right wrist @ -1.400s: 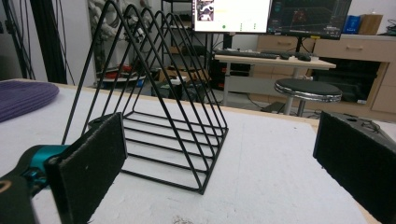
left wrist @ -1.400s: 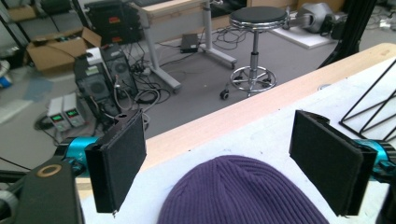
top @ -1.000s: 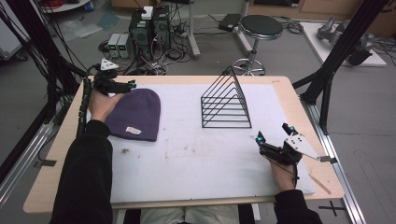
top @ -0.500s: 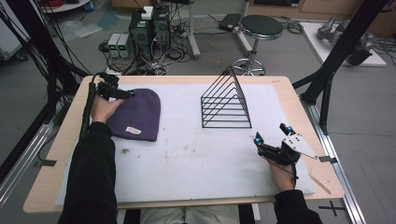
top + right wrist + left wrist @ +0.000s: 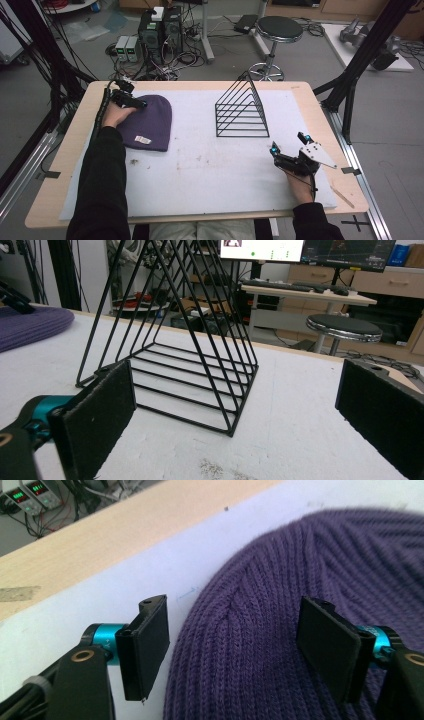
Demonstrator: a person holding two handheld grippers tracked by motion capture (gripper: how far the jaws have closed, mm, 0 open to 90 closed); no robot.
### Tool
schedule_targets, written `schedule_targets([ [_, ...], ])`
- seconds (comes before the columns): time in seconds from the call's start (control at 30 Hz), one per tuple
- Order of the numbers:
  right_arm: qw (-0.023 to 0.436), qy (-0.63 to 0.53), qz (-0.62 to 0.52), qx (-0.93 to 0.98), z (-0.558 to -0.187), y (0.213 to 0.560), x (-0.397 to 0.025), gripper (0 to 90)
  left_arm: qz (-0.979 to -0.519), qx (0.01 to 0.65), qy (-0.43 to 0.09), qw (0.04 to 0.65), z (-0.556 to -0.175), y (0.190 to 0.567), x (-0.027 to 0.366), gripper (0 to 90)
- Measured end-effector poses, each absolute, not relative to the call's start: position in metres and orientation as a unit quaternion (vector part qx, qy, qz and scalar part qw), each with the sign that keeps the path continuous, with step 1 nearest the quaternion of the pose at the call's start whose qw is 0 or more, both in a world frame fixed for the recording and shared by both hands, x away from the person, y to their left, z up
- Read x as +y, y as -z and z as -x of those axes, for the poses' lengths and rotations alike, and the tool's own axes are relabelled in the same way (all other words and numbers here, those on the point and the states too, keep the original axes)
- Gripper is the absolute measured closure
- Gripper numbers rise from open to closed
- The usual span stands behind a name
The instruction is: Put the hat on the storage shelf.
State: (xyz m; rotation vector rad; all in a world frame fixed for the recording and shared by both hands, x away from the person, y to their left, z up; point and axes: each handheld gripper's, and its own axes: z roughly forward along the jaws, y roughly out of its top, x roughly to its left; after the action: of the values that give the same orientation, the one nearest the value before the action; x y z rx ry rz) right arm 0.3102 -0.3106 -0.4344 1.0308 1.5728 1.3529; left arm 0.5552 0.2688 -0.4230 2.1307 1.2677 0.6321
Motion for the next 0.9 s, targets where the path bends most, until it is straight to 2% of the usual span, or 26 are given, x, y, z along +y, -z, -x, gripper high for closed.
schedule_targets([
  [0.13, 0.400, -0.535, -0.407, 0.623, -0.310, 0.434, -0.311, 1.8, -0.798, 0.488, -0.217, 0.281, -0.561, 0.427, 0.270, 29.5],
  [0.27, 0.397, -0.533, -0.406, 0.627, -0.310, 0.435, -0.311, 1.8, -0.787, 0.508, -0.179, 0.300, -0.562, 0.431, 0.274, 38.0],
  [0.33, 0.398, -0.533, -0.404, 0.628, -0.310, 0.435, -0.311, 1.8, -0.788, 0.506, -0.178, 0.301, -0.561, 0.431, 0.273, 41.2],
  [0.4, 0.399, -0.535, -0.404, 0.626, -0.309, 0.434, -0.311, 1.8, -0.791, 0.502, -0.174, 0.303, -0.561, 0.430, 0.273, 54.4],
  [0.47, 0.400, -0.535, -0.404, 0.626, -0.308, 0.434, -0.311, 1.8, -0.788, 0.507, -0.169, 0.306, -0.561, 0.430, 0.274, 62.3],
  [0.6, 0.399, -0.534, -0.402, 0.628, -0.308, 0.434, -0.311, 1.8, -0.780, 0.517, -0.152, 0.319, -0.561, 0.430, 0.277, 71.6],
  [0.9, 0.397, -0.532, -0.401, 0.631, -0.309, 0.435, -0.310, 1.8, -0.777, 0.520, -0.162, 0.316, -0.560, 0.430, 0.275, 74.8],
])
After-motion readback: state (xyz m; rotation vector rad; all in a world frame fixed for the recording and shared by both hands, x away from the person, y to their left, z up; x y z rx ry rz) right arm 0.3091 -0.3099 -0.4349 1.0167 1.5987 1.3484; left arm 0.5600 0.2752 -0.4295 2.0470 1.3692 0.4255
